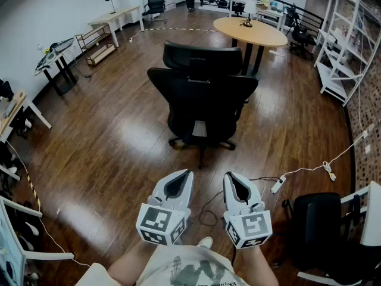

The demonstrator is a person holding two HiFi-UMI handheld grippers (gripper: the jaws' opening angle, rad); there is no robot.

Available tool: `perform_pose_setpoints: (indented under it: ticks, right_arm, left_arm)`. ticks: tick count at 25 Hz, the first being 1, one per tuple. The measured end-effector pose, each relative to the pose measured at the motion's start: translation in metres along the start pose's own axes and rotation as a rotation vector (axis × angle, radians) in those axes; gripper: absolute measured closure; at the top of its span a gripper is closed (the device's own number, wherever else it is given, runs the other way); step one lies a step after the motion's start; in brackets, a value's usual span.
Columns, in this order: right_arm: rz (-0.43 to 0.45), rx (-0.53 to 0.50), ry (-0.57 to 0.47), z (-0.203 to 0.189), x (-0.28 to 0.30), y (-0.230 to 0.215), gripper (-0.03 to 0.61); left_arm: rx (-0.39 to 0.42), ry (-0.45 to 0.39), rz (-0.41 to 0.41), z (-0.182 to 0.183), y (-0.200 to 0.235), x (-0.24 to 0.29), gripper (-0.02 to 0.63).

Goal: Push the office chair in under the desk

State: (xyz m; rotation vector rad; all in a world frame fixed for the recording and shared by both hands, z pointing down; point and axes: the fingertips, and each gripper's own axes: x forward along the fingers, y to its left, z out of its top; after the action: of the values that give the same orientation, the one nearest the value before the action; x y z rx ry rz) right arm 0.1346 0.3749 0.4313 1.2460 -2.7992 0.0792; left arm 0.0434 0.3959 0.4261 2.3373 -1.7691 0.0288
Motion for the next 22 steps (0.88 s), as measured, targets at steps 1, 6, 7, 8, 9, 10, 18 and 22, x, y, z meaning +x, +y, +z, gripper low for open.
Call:
perform_pose_setpoints:
  ticks: [1, 6, 7, 8, 9, 10, 18, 22]
  right_arm:
    - [0.006, 0.001, 0.004, -0.002, 0.002, -0.002, 0.578]
    - [0.03, 0.003, 0.01, -0.005, 0.013, -0.009, 0.578]
    - [0.035, 0.002, 0.009, -0.004, 0.017, -0.011, 0.578]
    - [0.04, 0.001, 0.007, -0.003, 0.022, -0.012, 0.578]
    - [0.043, -0.003, 0.005, -0.001, 0.028, -0.014, 0.578]
    - [0.045, -0.008, 0.003, 0.0, 0.035, -0.016, 0.578]
    - [0.041, -0.043, -0.014, 0.016, 0.099, -0.036, 0.578]
    - [0.027, -0.045, -0.008, 0.021, 0.135, -0.047, 0.578]
  left_arm:
    - [0.0, 0.0, 0.006, -0.001, 0.0, 0.002, 0.597]
    - [-0.01, 0.006, 0.025, -0.005, 0.002, 0.015, 0.597]
    - [-0.008, 0.004, 0.029, -0.004, 0.004, 0.018, 0.597]
    - [-0.005, -0.001, 0.033, -0.002, 0.006, 0.022, 0.597]
    - [-0.003, -0.007, 0.035, 0.0, 0.01, 0.027, 0.597]
    - [-0.002, -0.012, 0.037, 0.002, 0.014, 0.032, 0.597]
    - [-0.012, -0.04, 0.044, 0.021, 0.063, 0.086, 0.597]
    - [-0.014, -0.038, 0.029, 0.03, 0.087, 0.115, 0.597]
